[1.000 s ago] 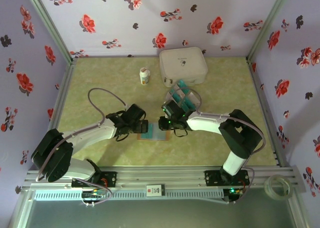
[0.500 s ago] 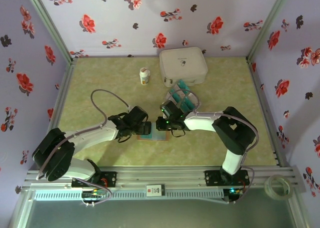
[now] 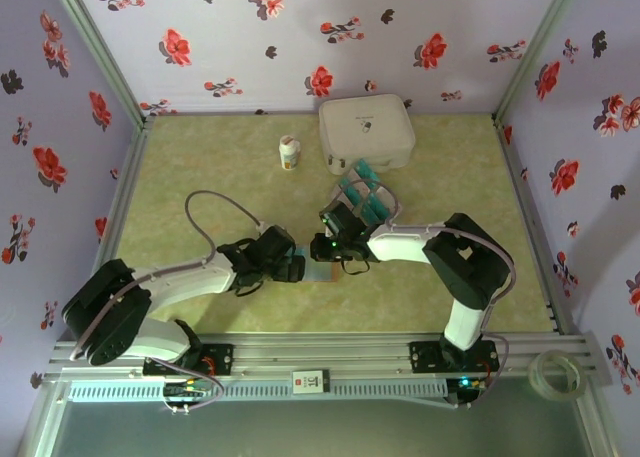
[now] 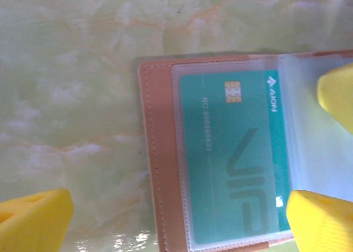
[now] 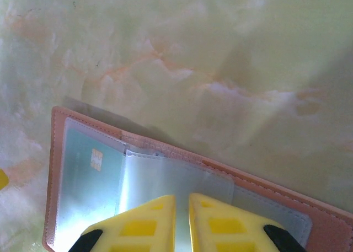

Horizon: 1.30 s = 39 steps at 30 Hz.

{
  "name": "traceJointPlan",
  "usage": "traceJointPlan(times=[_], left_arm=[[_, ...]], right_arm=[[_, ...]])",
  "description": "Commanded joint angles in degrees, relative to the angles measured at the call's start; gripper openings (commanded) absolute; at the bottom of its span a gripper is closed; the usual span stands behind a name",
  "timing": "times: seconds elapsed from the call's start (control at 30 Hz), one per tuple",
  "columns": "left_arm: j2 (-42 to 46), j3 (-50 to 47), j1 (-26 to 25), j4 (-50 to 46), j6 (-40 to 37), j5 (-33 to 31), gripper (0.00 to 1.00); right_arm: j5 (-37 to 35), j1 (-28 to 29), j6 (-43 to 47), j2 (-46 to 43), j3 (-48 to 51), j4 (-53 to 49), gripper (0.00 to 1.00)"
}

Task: Put the credit cards into the card holder
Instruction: Flip over the card slot on the card holder.

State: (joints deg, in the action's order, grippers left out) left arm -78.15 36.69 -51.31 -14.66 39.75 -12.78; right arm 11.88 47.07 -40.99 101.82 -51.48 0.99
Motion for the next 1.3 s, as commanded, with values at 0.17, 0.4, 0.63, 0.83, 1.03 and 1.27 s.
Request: traceJointPlan(times=[0.17,0.4,0.63,0.83,1.03,1.27], left_arm=[[2.4,-1.9,-2.5,5.6,-1.6,0.4,1.00],[-0.4,-1.4,-3.5,5.9,-1.6,0.1,1.00],[-1.6,-1.4,-4.4,4.9,-2.1,-2.0,1.00],[-3.4,-1.2,-4.7,3.8,-2.8,-3.0,1.00],[-4.9,-0.9,-5.0,3.2,-2.8,-3.9,1.00],[-4.8,-1.2,-5.0,2.9,-2.3,-4.2,1.00]], right_arm=[[0.5,0.1,-1.0,1.4,0.4,0.2,0.14],[0.6,0.2,-1.0,1.6,0.3,0.3,0.14],[0.7,0.3,-1.1,1.5,0.1,0.3,0.14],[0.8,0.3,-0.9,1.1,-0.4,-0.2,0.14],[0.7,0.2,-0.7,0.5,-0.7,-0.9,0.15],[-0.5,0.0,0.5,-2.9,-1.7,-3.7,0.31]])
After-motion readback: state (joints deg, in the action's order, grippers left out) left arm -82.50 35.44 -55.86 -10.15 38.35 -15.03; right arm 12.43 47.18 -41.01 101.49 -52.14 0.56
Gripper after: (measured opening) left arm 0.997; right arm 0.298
